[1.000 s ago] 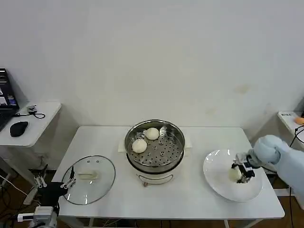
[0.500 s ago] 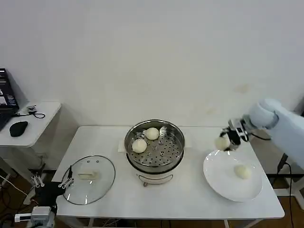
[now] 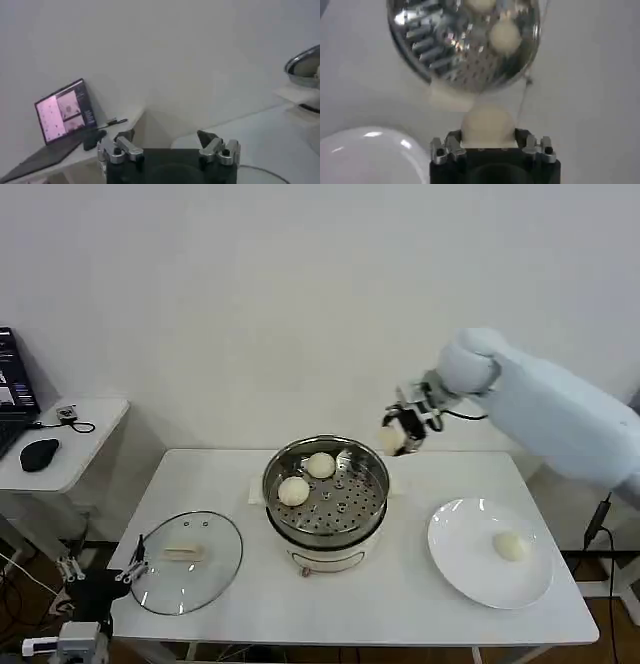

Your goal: Take steamed baozi put them in steamer then cover it.

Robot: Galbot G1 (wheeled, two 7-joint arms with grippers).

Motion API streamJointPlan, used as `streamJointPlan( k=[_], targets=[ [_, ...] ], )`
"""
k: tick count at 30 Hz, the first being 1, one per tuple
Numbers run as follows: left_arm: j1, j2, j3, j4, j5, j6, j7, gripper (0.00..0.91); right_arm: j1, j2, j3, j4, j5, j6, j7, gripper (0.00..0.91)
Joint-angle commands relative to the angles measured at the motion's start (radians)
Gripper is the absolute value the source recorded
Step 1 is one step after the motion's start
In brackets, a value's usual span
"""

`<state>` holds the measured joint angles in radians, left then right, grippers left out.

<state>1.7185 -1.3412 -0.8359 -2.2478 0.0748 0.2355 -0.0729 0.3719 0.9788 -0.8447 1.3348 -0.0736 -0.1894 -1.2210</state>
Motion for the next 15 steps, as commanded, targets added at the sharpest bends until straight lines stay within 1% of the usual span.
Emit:
streamJointPlan(
  k=[1, 4, 11, 15],
  targets=[
    [0.005, -0.003, -0.014, -0.002, -0.001, -0.001, 0.0, 0.907, -0.002, 0.23, -0.081, -0.028, -0.017, 0.057, -0.003, 0.715],
    [0.006, -0.007, -0.019, -0.001, -0.002, -0.002, 0.0, 0.907, -0.03, 0.242, -0.106, -0.024, -0.032, 0.076, -0.013, 0.715],
    [0.005, -0.011, -0.022, 0.004, -0.001, -0.003, 0.0, 0.907, -0.053, 0.233, -0.145, 0.005, -0.038, 0.124, -0.025, 0.715],
    [0.004, -0.013, -0.021, 0.006, -0.001, -0.003, 0.0, 0.907, -0.056, 0.223, -0.156, 0.027, -0.034, 0.132, -0.036, 0.715]
  ],
)
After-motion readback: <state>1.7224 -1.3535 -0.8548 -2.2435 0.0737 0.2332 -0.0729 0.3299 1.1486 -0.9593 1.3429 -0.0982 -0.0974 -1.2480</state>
